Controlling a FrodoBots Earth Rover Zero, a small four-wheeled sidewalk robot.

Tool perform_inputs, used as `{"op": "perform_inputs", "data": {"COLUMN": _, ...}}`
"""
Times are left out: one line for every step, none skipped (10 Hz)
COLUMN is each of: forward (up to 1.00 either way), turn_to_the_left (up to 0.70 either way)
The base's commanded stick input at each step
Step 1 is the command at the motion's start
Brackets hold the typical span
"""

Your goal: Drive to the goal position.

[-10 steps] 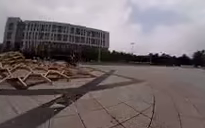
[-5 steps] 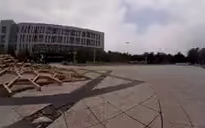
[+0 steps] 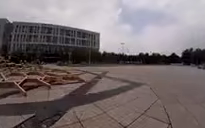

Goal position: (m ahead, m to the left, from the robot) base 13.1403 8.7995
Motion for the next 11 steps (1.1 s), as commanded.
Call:
{"op": "perform_inputs", "data": {"forward": 0.70, "turn_to_the_left": -0.14}}
{"op": "perform_inputs", "data": {"forward": 0.70, "turn_to_the_left": -0.14}}
{"op": "perform_inputs", "data": {"forward": 0.70, "turn_to_the_left": -0.14}}
{"op": "perform_inputs", "data": {"forward": 0.70, "turn_to_the_left": -0.14}}
{"op": "perform_inputs", "data": {"forward": 0.70, "turn_to_the_left": -0.14}}
{"op": "perform_inputs", "data": {"forward": 0.70, "turn_to_the_left": -0.14}}
{"op": "perform_inputs", "data": {"forward": 0.70, "turn_to_the_left": -0.14}}
{"op": "perform_inputs", "data": {"forward": 0.70, "turn_to_the_left": -0.14}}
{"op": "perform_inputs", "data": {"forward": 0.70, "turn_to_the_left": -0.14}}
{"op": "perform_inputs", "data": {"forward": 0.70, "turn_to_the_left": -0.14}}
{"op": "perform_inputs", "data": {"forward": 0.70, "turn_to_the_left": -0.14}}
